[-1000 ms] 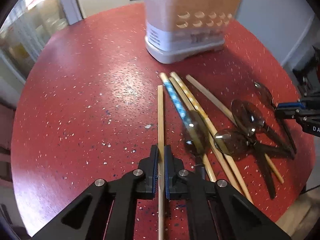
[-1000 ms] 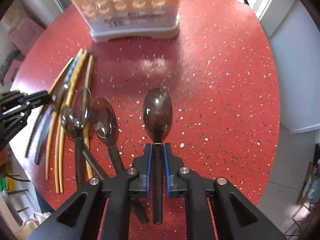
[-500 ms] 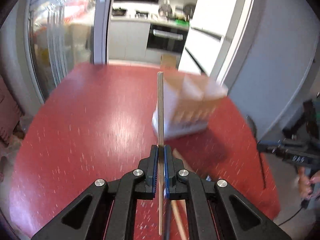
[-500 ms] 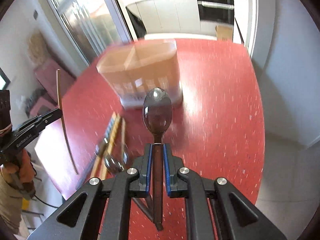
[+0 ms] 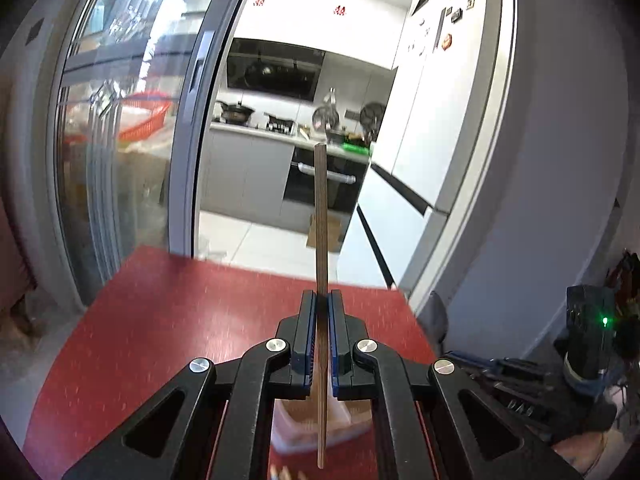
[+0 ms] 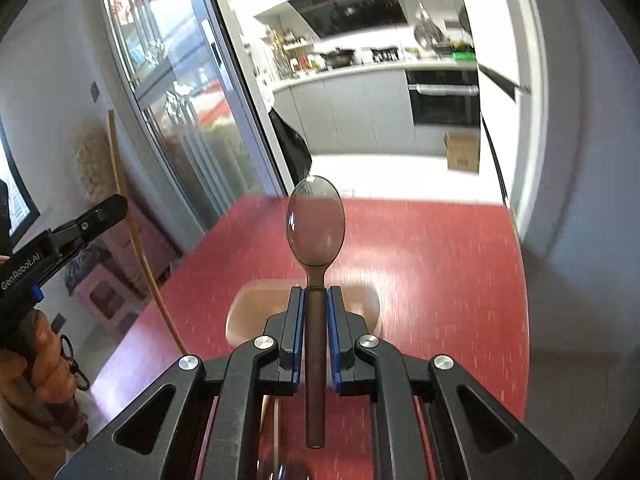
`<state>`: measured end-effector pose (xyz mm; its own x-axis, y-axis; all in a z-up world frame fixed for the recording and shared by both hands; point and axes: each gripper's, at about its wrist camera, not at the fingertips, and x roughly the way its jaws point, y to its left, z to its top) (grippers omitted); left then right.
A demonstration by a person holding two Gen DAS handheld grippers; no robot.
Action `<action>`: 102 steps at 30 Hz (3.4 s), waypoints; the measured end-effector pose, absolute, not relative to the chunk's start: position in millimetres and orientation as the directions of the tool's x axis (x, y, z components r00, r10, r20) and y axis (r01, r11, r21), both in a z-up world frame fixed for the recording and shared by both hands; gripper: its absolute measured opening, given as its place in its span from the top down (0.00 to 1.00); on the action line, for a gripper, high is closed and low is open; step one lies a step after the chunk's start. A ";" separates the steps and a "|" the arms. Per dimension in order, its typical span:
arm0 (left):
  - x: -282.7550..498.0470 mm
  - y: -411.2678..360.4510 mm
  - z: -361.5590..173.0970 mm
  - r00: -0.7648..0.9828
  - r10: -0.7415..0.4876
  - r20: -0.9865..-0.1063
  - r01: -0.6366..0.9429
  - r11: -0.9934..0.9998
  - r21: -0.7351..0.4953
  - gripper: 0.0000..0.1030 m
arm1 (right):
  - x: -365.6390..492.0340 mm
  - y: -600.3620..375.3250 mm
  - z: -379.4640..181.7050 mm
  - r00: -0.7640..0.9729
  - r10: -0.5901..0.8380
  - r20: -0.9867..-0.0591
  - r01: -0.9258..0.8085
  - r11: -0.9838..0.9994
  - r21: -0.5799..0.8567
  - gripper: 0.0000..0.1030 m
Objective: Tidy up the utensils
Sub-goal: 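Carry the spoon and chopstick to the caddy and lower them in, then open both tools and return them to the utensil pile, then grasp a spoon with the right tool while the left tool grasps another spoon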
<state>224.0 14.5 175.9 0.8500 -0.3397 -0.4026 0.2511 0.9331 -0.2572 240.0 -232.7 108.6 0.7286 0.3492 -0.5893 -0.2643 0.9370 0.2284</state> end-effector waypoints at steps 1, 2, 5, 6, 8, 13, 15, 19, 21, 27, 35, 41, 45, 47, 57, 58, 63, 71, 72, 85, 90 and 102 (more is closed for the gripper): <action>231.7 11.2 177.4 0.854 -0.337 -0.397 0.251 0.934 -0.253 0.67 | 246.6 -228.6 112.1 0.738 0.354 -0.575 -0.274 0.935 0.225 0.88; 238.1 8.9 177.7 0.858 -0.329 -0.394 0.245 0.937 -0.248 0.67 | 253.0 -224.9 115.3 0.747 0.358 -0.561 -0.282 0.934 0.221 0.88; 260.0 3.4 165.8 0.862 -0.314 -0.399 0.228 0.942 -0.248 0.67 | 272.9 -213.4 110.0 0.775 0.347 -0.528 -0.291 0.938 0.189 0.88; 261.5 -0.3 158.6 0.864 -0.306 -0.400 0.219 0.944 -0.248 0.67 | 279.3 -209.5 105.1 0.785 0.341 -0.517 -0.291 0.940 0.178 0.88; 272.3 -3.7 144.4 0.866 -0.291 -0.406 0.201 0.947 -0.249 0.67 | 286.7 -207.1 96.3 0.800 0.335 -0.498 -0.293 0.942 0.163 0.88; 276.6 -13.9 111.8 0.871 -0.263 -0.415 0.175 0.955 -0.238 0.67 | 300.9 -196.5 64.8 0.832 0.308 -0.461 -0.294 0.950 0.106 0.88; 275.8 -16.9 98.1 0.877 -0.246 -0.414 0.165 0.961 -0.222 0.67 | 299.9 -193.7 53.1 0.840 0.304 -0.449 -0.300 0.950 0.082 0.88; 274.8 -20.8 81.2 0.870 -0.236 -0.432 0.161 0.966 -0.203 0.67 | 293.6 -192.4 31.6 0.838 0.304 -0.454 -0.312 0.948 0.058 0.88; 271.5 -24.0 74.8 0.868 -0.222 -0.443 0.159 0.972 -0.174 0.66 | 289.6 -191.1 24.9 0.834 0.303 -0.462 -0.320 0.946 0.045 0.88; 262.8 -30.0 61.0 0.860 -0.182 -0.477 0.151 0.983 -0.104 0.66 | 279.4 -187.3 12.5 0.813 0.298 -0.500 -0.336 0.942 0.015 0.88; 251.0 -27.9 57.1 0.844 -0.145 -0.516 0.132 0.989 -0.063 0.66 | 281.5 -191.5 10.5 0.786 0.292 -0.546 -0.328 0.944 0.032 0.77; 230.7 -19.9 67.8 0.839 -0.135 -0.527 0.120 0.991 -0.063 0.66 | 267.0 -196.1 26.0 0.789 0.299 -0.537 -0.322 0.945 0.054 0.56; 207.4 -8.5 72.0 0.829 -0.133 -0.543 0.124 0.991 -0.053 0.66 | 247.8 -206.8 42.0 0.773 0.317 -0.550 -0.311 0.944 0.107 0.52; 194.0 -0.2 71.0 0.824 -0.134 -0.551 0.121 0.991 -0.060 0.66 | 237.4 -211.5 43.1 0.756 0.325 -0.568 -0.309 0.942 0.128 0.51; 142.5 25.9 29.4 0.748 -0.139 -0.648 0.128 0.990 -0.065 0.66 | 179.2 -239.7 2.7 0.601 0.312 -0.736 -0.235 0.949 0.211 0.50; 138.1 27.5 24.3 0.739 -0.145 -0.657 0.131 0.989 -0.071 0.66 | 173.2 -242.2 -4.0 0.582 0.307 -0.753 -0.224 0.951 0.215 0.50; 118.7 33.0 0.7 0.712 -0.137 -0.689 0.108 0.990 -0.085 0.00 | 148.6 -247.5 -29.5 0.513 0.287 -0.809 -0.193 0.957 0.217 0.49; 109.9 23.4 -54.5 0.632 -0.072 -0.771 0.161 0.986 0.039 0.00 | 120.2 -239.1 -61.8 0.436 0.229 -0.871 -0.184 0.969 0.162 0.43; 108.9 23.7 -58.6 0.625 -0.066 -0.778 0.168 0.984 0.051 0.00 | 118.8 -238.8 -64.5 0.429 0.223 -0.875 -0.180 0.971 0.159 0.43; 106.2 28.1 -89.9 0.555 -0.058 -0.830 0.205 0.976 0.069 0.00 | 107.0 -222.1 -73.2 0.398 0.177 -0.900 -0.207 0.973 0.101 0.43; 105.1 28.7 -85.8 0.555 -0.053 -0.830 0.204 0.976 0.074 0.00 | 113.2 -216.2 -79.5 0.392 0.154 -0.907 -0.210 0.975 0.075 0.43; 103.0 26.6 -89.4 0.537 -0.052 -0.842 0.224 0.971 0.083 0.00 | 116.1 -204.1 -93.3 0.380 0.129 -0.916 -0.230 0.972 0.041 0.43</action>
